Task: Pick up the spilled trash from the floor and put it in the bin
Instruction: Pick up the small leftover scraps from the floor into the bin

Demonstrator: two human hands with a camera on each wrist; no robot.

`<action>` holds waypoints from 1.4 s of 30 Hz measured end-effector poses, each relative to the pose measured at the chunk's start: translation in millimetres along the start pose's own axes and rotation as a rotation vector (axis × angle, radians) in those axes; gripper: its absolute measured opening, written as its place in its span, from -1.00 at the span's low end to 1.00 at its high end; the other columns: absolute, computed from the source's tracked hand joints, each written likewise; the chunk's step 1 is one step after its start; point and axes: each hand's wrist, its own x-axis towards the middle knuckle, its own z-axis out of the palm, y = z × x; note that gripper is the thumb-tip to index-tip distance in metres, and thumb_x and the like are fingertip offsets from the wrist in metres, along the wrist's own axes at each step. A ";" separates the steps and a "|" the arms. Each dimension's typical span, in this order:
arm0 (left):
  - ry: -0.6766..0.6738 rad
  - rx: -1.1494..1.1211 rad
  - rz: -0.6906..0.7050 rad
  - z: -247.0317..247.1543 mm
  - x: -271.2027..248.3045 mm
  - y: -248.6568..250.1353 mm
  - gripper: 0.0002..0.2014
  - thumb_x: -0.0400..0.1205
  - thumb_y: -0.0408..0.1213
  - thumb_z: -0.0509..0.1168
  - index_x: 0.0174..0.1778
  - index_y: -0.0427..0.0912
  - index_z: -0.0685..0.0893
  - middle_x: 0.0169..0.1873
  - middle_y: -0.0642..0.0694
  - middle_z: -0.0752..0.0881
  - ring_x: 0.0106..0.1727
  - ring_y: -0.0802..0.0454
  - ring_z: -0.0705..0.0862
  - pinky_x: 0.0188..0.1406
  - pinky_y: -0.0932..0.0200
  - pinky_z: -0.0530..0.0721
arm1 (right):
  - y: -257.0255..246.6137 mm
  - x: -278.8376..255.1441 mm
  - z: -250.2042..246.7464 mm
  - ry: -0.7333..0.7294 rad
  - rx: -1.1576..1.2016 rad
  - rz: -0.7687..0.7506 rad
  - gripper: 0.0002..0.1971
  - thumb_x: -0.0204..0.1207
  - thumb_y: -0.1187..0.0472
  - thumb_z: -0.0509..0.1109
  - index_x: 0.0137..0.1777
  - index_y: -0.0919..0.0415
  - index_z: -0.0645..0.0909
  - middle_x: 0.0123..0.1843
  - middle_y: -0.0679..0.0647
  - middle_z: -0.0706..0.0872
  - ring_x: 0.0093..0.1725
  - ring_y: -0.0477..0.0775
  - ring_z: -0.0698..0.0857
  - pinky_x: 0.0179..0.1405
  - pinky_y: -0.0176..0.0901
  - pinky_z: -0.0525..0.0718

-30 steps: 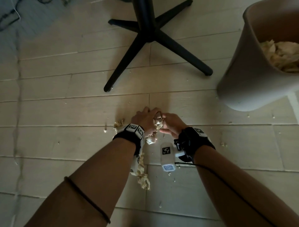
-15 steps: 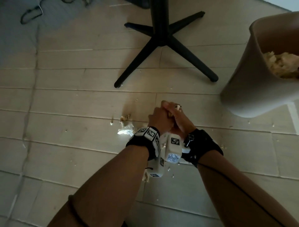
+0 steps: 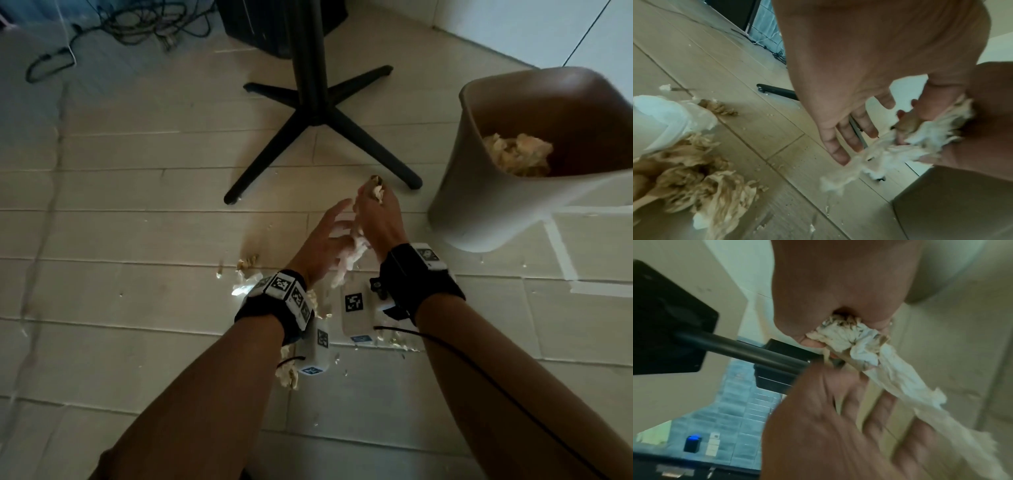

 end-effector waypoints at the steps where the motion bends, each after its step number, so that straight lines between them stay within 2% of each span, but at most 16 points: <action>1: 0.035 -0.030 -0.008 -2.2 -3.1 -0.8 -0.37 0.61 -0.31 0.24 0.57 0.26 0.28 0.38 -0.03 0.57 0.27 -0.04 0.63 0.02 0.06 0.72 | -11.4 -0.8 -5.6 0.015 -0.028 -0.048 -0.75 0.55 -0.09 0.17 -0.07 0.07 0.53 -0.23 0.06 0.64 -0.20 0.10 0.66 -0.09 0.15 0.70; 3: 0.116 -0.012 -0.037 -7.6 -8.9 -7.8 -0.39 0.59 -0.28 0.22 0.55 0.24 0.32 0.35 -0.04 0.60 0.30 -0.07 0.62 0.14 -0.08 0.70 | -39.5 -1.3 -19.9 0.018 -0.053 -0.141 -0.70 0.64 -0.13 0.10 -0.06 0.06 0.50 -0.24 0.08 0.59 -0.25 0.10 0.59 -0.16 0.12 0.62; 8: 0.216 0.097 -0.145 -16.3 -16.4 -40.8 -0.45 0.63 -0.38 0.24 0.55 0.06 0.39 0.23 -0.13 0.68 -0.12 0.03 0.68 -0.23 0.13 0.65 | -121.3 0.5 -67.0 0.033 -0.118 -0.342 -0.81 0.69 0.05 0.09 -0.09 0.01 0.48 -0.22 0.01 0.55 -0.13 0.09 0.59 -0.11 0.04 0.61; 10: 0.216 0.118 -0.196 -14.1 -18.2 -51.4 -0.46 0.64 -0.35 0.26 0.55 0.02 0.39 0.01 -0.11 0.71 -0.31 0.04 0.61 -0.37 0.15 0.59 | -156.1 3.9 -86.3 0.091 -0.193 -0.389 -0.81 0.61 0.01 0.07 -0.03 0.06 0.46 -0.13 0.06 0.58 -0.07 0.11 0.59 -0.08 0.03 0.63; 13: 0.173 0.111 -0.253 -7.8 -20.2 -61.4 -0.46 0.67 -0.35 0.27 0.58 0.01 0.34 -0.34 -0.11 0.57 -0.44 0.03 0.48 -0.52 0.19 0.46 | -194.4 14.1 -117.1 0.229 -0.395 -0.407 -0.70 0.50 -0.04 0.01 0.11 0.08 0.39 0.05 0.14 0.61 0.04 0.16 0.62 0.22 0.16 0.65; 17: 0.164 0.168 -0.264 -2.0 -16.9 -63.8 -0.51 0.71 -0.38 0.23 0.56 -0.07 0.35 -0.28 -0.15 0.55 -0.49 0.09 0.47 -0.58 0.32 0.43 | -204.4 26.2 -156.7 0.306 -0.655 -0.329 -0.86 0.65 0.14 0.10 0.17 0.05 0.33 0.10 0.12 0.55 0.09 0.15 0.56 0.18 0.00 0.55; 19: 0.159 0.189 -0.261 -2.1 -15.2 -60.6 -0.57 0.75 -0.44 0.16 0.56 -0.18 0.35 -0.21 -0.16 0.55 -0.52 0.18 0.57 -0.58 0.38 0.51 | -198.7 29.4 -171.7 0.337 -0.706 -0.283 -0.74 0.62 0.18 0.16 0.28 0.14 0.41 0.17 0.17 0.59 0.14 0.23 0.59 0.23 0.04 0.56; 21: 0.178 0.233 -0.256 -2.8 -14.3 -59.2 -0.57 0.76 -0.44 0.14 0.58 -0.21 0.35 -0.09 -0.14 0.57 -0.27 0.07 0.70 -0.33 0.32 0.68 | -189.1 33.1 -181.5 0.322 -0.801 -0.210 -0.58 0.58 0.17 0.23 0.43 0.20 0.38 0.29 0.26 0.60 0.20 0.31 0.59 0.24 0.12 0.59; 23: 0.210 0.375 -0.224 -6.2 -15.9 -57.4 -0.53 0.73 -0.34 0.19 0.59 -0.12 0.36 0.13 -0.08 0.56 0.14 -0.17 0.70 0.10 0.00 0.73 | -175.7 40.9 -188.8 0.277 -0.926 -0.127 -0.43 0.54 0.05 0.33 0.51 0.16 0.30 0.43 0.29 0.51 0.31 0.34 0.56 0.29 0.14 0.57; 24: 0.220 0.397 -0.221 -9.9 -16.8 -58.0 -0.52 0.71 -0.31 0.21 0.58 -0.08 0.37 0.15 -0.07 0.57 0.17 -0.20 0.69 0.14 -0.07 0.72 | -168.3 45.7 -191.4 0.250 -0.985 -0.061 -0.31 0.49 -0.07 0.38 0.57 0.12 0.26 0.52 0.30 0.43 0.41 0.38 0.52 0.37 0.20 0.56; 26: 0.232 0.330 -0.236 -18.2 -21.4 -57.4 -0.52 0.67 -0.33 0.27 0.53 -0.03 0.42 0.10 -0.07 0.65 -0.04 -0.10 0.72 -0.07 0.04 0.75 | -154.5 52.6 -196.7 0.187 -1.120 0.076 -0.01 0.36 -0.30 0.44 0.71 0.03 0.09 0.71 0.31 0.16 0.58 0.44 0.36 0.47 0.25 0.49; 28: 0.256 0.295 -0.248 -32.0 -26.3 -56.9 -0.49 0.59 -0.32 0.35 0.48 0.02 0.47 0.09 -0.09 0.71 -0.10 -0.05 0.74 -0.10 0.06 0.76 | -147.8 53.1 -197.3 0.144 -1.181 0.148 0.14 0.32 -0.33 0.54 0.76 -0.05 -0.06 0.77 0.25 0.04 0.62 0.40 0.31 0.36 0.14 0.50; 31: 0.323 0.345 -0.217 -52.4 -32.0 -60.1 -0.50 0.56 -0.36 0.39 0.44 -0.07 0.51 0.24 -0.16 0.69 0.20 -0.11 0.70 0.22 -0.03 0.68 | -150.4 58.1 -199.2 0.162 -1.204 0.078 0.09 0.34 -0.32 0.55 0.75 -0.10 0.01 0.75 0.24 0.10 0.63 0.38 0.28 0.47 0.20 0.44; 36: 0.494 0.637 -0.264 -89.6 -30.5 -63.4 -0.59 0.61 -0.29 0.27 0.41 -0.06 0.60 0.25 -0.13 0.71 0.25 -0.17 0.67 0.27 0.01 0.61 | -172.7 65.1 -156.9 0.189 -1.214 -0.182 -0.19 0.46 -0.29 0.36 0.67 -0.11 0.19 0.63 0.23 0.30 0.61 0.44 0.27 0.47 0.58 0.33; 39: 0.470 0.899 -0.352 -115.8 -18.0 -72.9 -0.62 0.57 -0.12 0.26 0.34 0.06 0.63 0.27 -0.20 0.67 0.31 -0.31 0.59 0.35 -0.10 0.55 | -173.9 59.9 -113.1 0.160 -1.140 -0.399 -0.37 0.56 -0.17 0.33 0.61 -0.03 0.35 0.62 0.22 0.35 0.63 0.30 0.29 0.52 0.48 0.32; 42: 0.485 0.952 -0.433 -133.1 -6.2 -80.8 -0.59 0.56 0.01 0.30 0.36 0.14 0.60 0.40 -0.19 0.53 0.40 -0.36 0.50 0.39 -0.17 0.51 | -156.5 54.2 -69.6 0.090 -1.099 -0.578 -0.54 0.61 -0.05 0.30 0.49 0.02 0.51 0.51 0.20 0.47 0.52 0.27 0.44 0.47 0.22 0.45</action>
